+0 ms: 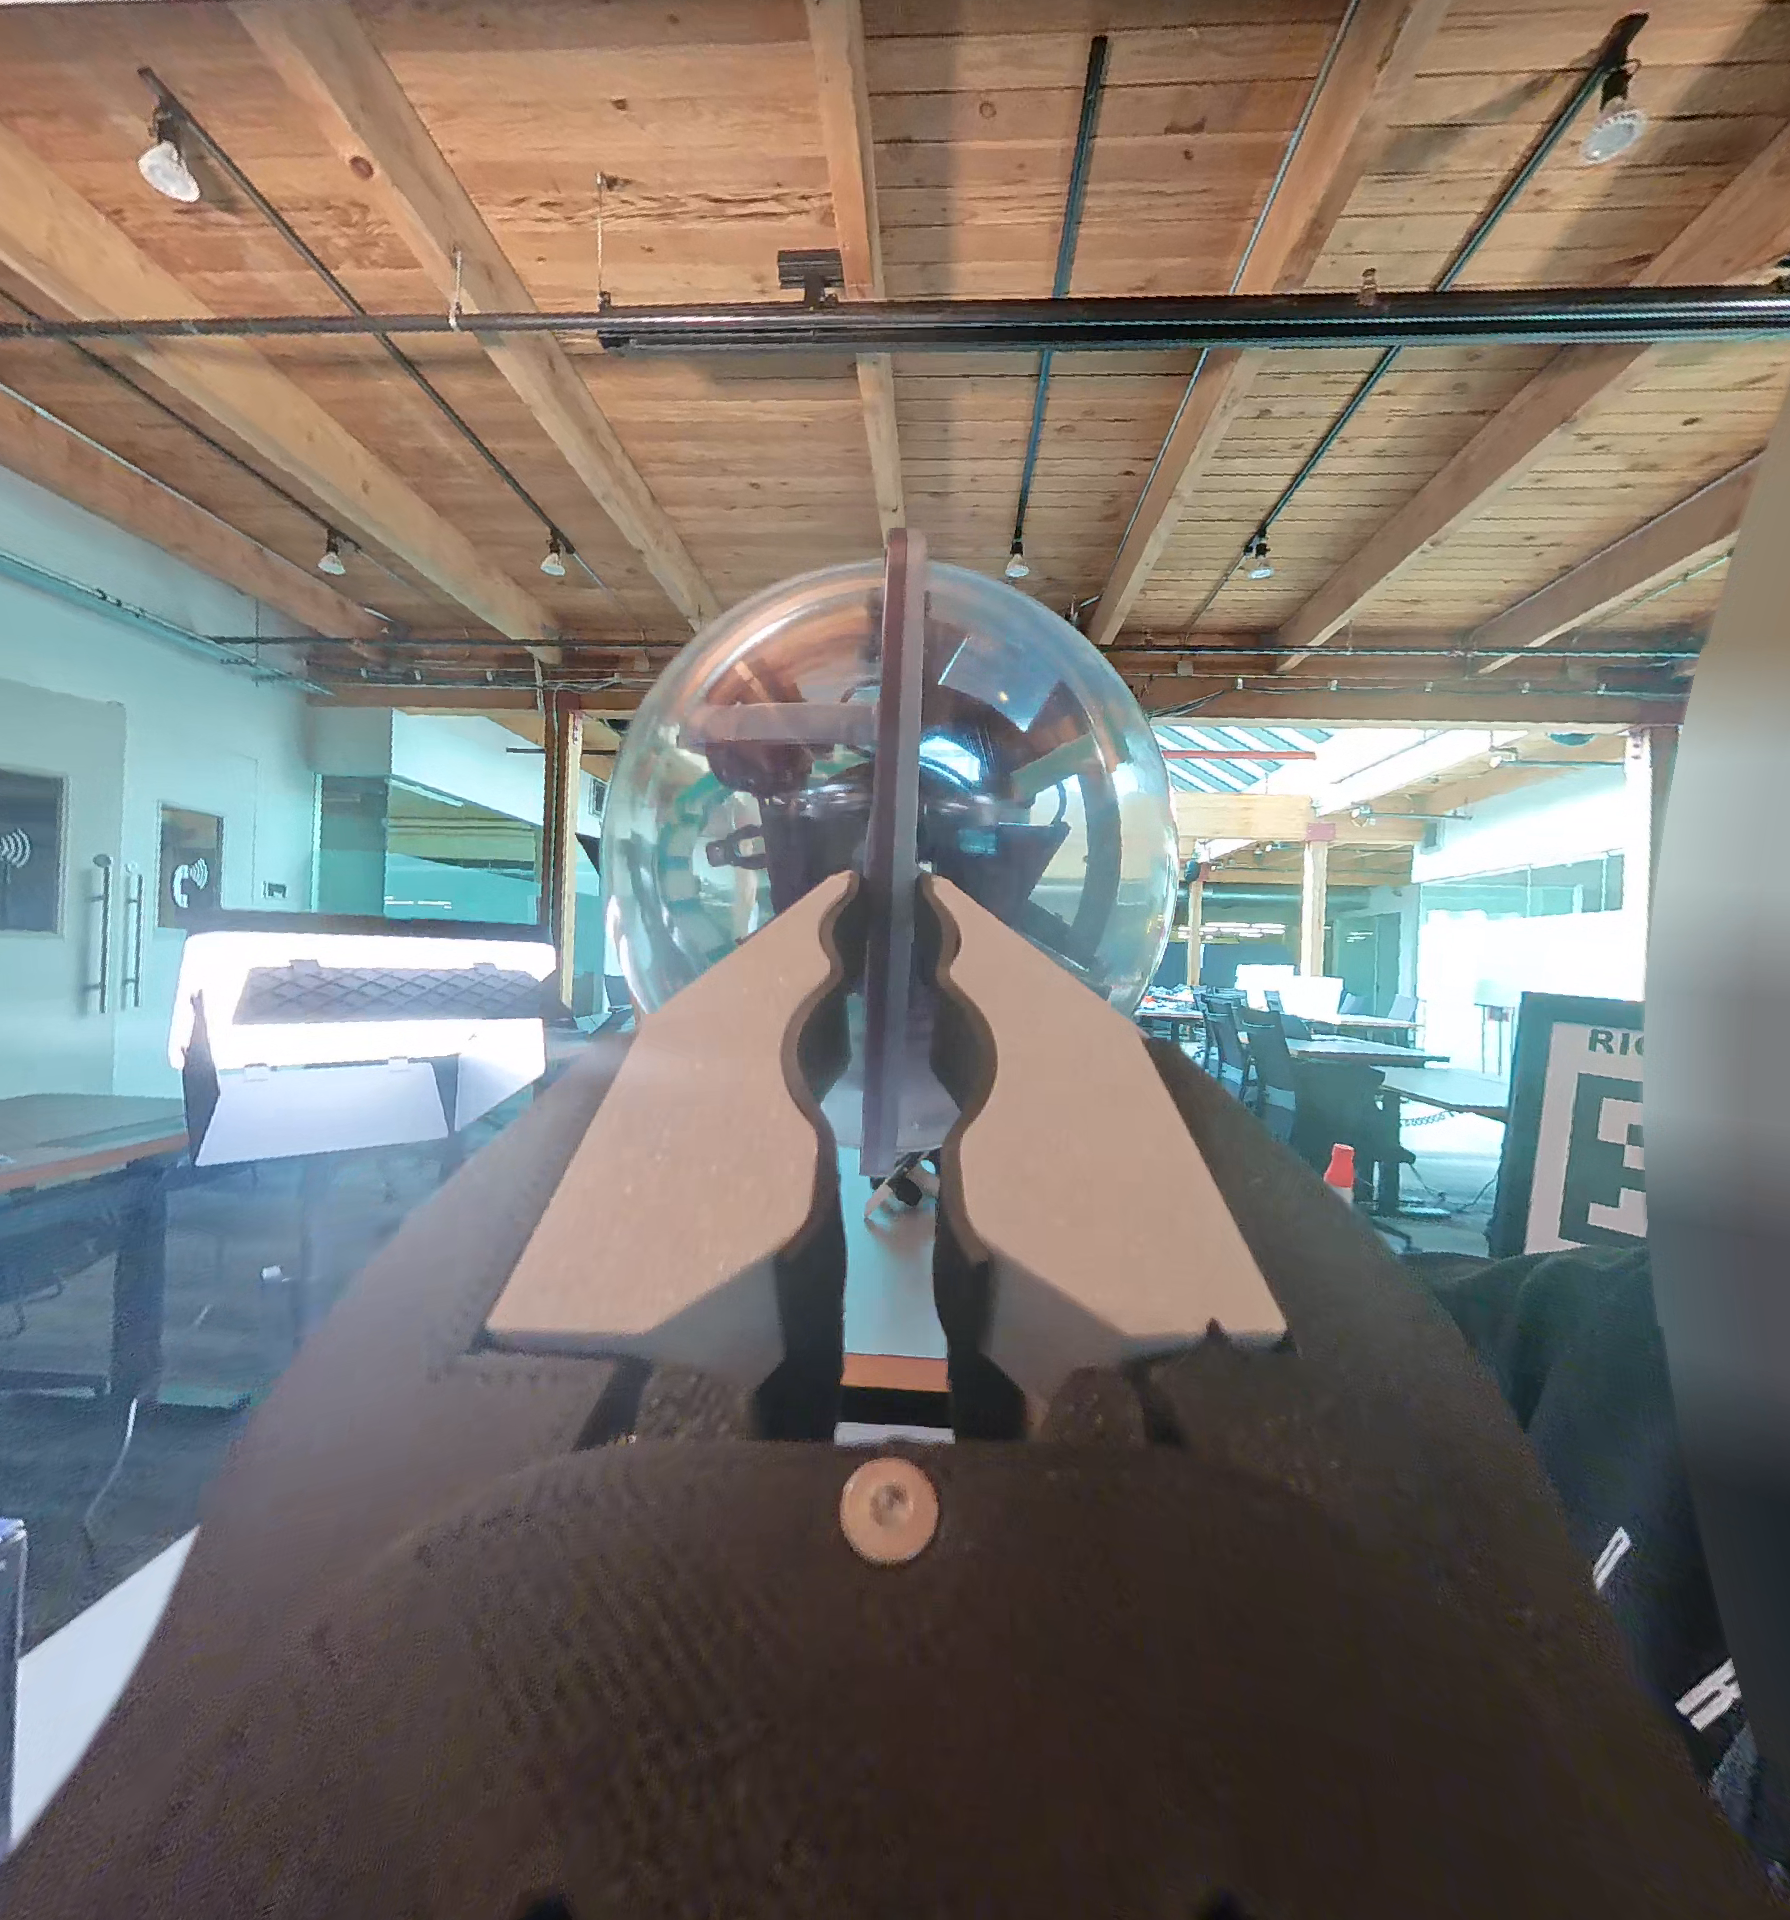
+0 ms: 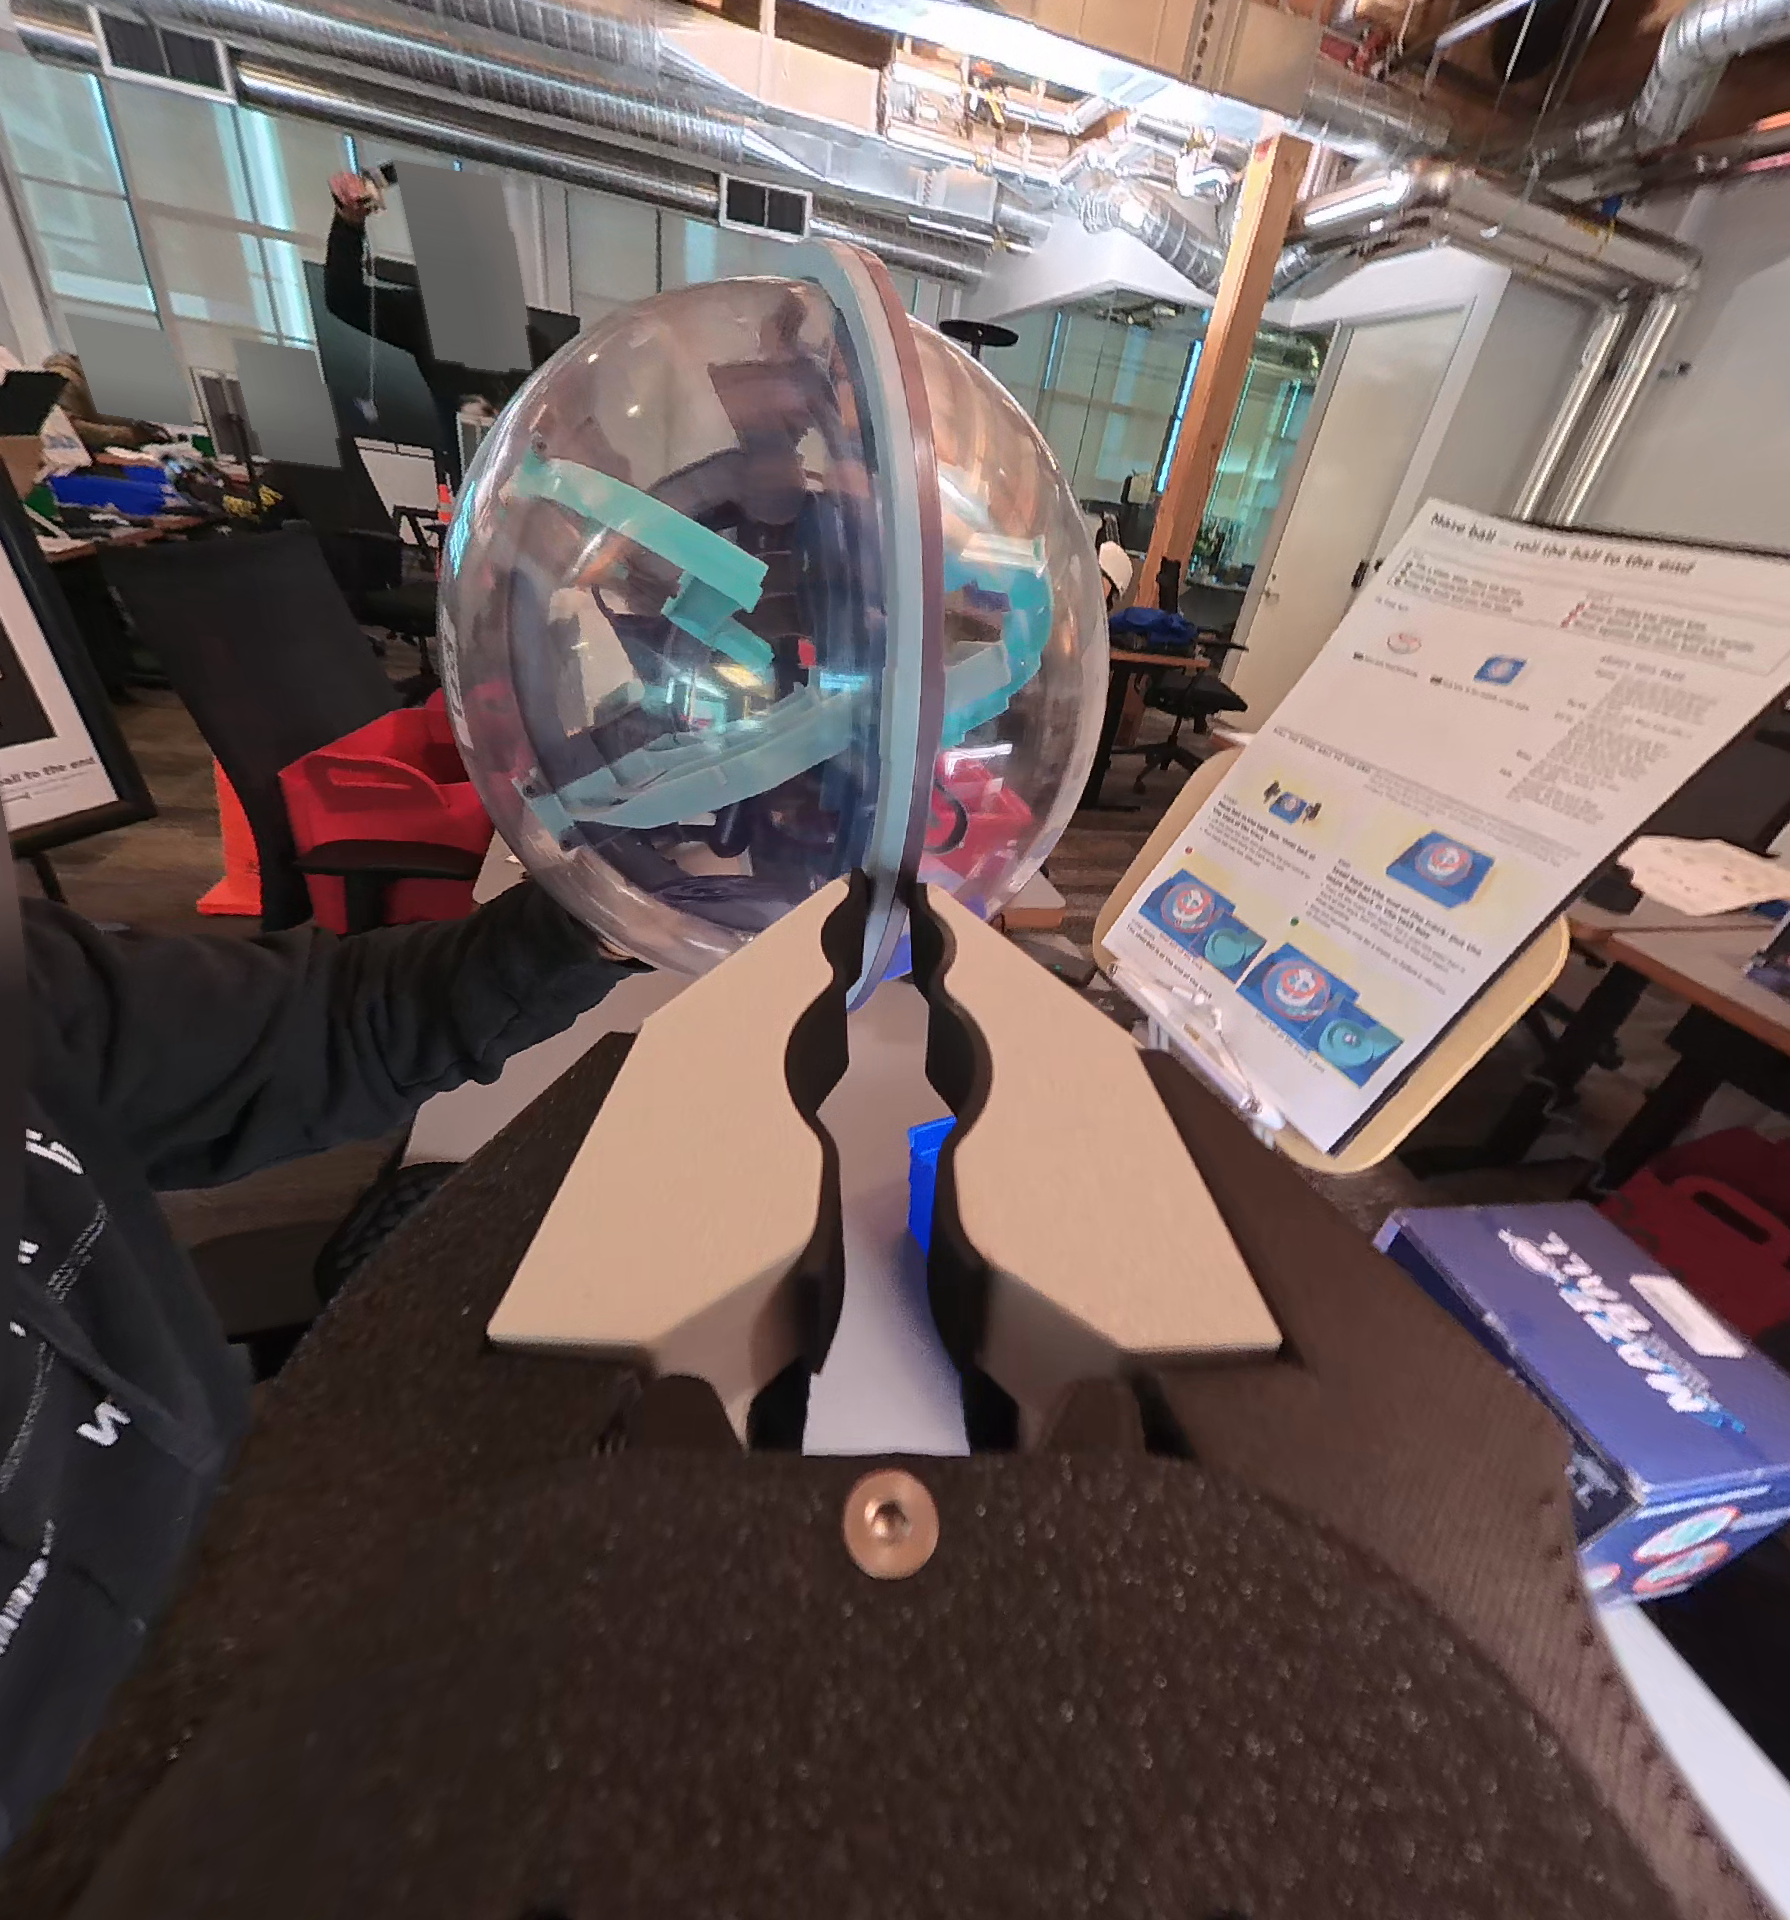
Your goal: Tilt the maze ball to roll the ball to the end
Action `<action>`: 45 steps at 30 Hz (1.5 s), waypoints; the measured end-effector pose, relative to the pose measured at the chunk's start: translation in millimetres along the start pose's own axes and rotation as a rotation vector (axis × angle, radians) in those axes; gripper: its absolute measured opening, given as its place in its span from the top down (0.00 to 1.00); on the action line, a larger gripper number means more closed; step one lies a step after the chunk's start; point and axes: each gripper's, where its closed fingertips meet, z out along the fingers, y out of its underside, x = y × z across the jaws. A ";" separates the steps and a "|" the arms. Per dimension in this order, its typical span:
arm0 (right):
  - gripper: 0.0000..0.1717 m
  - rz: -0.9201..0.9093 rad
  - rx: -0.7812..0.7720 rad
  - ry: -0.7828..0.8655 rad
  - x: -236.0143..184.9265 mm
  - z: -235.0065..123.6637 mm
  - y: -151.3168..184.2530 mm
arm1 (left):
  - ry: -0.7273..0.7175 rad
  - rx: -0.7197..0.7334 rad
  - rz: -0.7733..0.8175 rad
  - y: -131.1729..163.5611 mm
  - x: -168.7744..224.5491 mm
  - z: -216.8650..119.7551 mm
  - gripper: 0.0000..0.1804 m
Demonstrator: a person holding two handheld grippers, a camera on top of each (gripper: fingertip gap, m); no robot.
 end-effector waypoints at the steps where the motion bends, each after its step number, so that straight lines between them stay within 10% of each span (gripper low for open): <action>1: 0.97 0.012 -0.004 0.003 1.0 -0.5 2.3 | -0.005 -0.001 -0.014 2.4 -1.7 -0.7 0.96; 13: 0.97 0.202 -0.086 0.033 13.3 -5.6 49.6 | -0.098 -0.031 -0.210 45.8 -25.6 -18.9 0.96; 45: 0.97 1.083 -0.292 0.000 -46.6 -40.7 347.8 | -0.466 -0.454 -0.889 303.0 -25.5 -166.3 0.96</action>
